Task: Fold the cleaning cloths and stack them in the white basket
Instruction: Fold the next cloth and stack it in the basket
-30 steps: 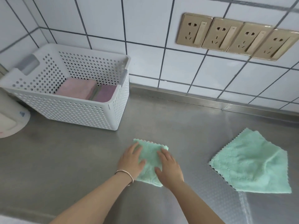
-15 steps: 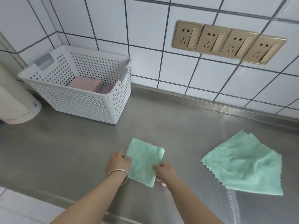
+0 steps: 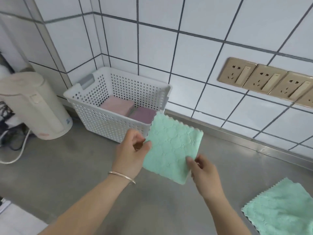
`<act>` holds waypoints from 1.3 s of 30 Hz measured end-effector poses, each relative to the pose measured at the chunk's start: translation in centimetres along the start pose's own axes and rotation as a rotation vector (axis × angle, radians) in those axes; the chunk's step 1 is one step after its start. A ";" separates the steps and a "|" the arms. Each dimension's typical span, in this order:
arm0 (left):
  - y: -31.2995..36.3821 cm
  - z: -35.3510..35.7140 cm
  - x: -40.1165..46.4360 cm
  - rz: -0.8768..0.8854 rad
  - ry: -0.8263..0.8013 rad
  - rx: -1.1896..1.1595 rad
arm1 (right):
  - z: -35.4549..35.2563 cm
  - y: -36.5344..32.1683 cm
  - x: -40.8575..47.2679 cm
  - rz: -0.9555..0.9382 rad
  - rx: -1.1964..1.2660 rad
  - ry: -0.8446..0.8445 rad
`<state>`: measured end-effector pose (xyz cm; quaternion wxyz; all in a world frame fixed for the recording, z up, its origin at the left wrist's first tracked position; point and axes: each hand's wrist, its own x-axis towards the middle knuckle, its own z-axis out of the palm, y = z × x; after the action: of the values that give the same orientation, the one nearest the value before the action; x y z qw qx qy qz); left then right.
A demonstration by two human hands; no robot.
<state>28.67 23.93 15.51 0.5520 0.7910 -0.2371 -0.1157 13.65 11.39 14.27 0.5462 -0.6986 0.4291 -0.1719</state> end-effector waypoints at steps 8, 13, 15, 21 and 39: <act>3.1 -9.5 15.3 0.311 -0.117 0.187 | 8.0 -13.8 7.5 -0.307 -0.033 0.284; -0.7 -8.3 26.1 0.225 -0.346 0.457 | 13.6 -15.7 14.8 -0.249 -0.618 0.233; -2.7 -6.9 28.8 0.205 -0.461 0.566 | 15.3 -15.5 17.4 -0.159 -0.823 0.130; -7.7 -2.4 32.7 0.188 -0.784 0.756 | 18.1 -12.7 23.1 0.186 -1.111 -0.078; -14.5 3.1 33.8 0.173 -0.987 1.020 | 20.9 -7.1 29.3 0.425 -1.301 -0.337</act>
<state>59.96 8.41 3.60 -0.0510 0.7843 -0.5457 -0.2906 48.13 1.45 6.87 0.0985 -0.8015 0.4816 0.3405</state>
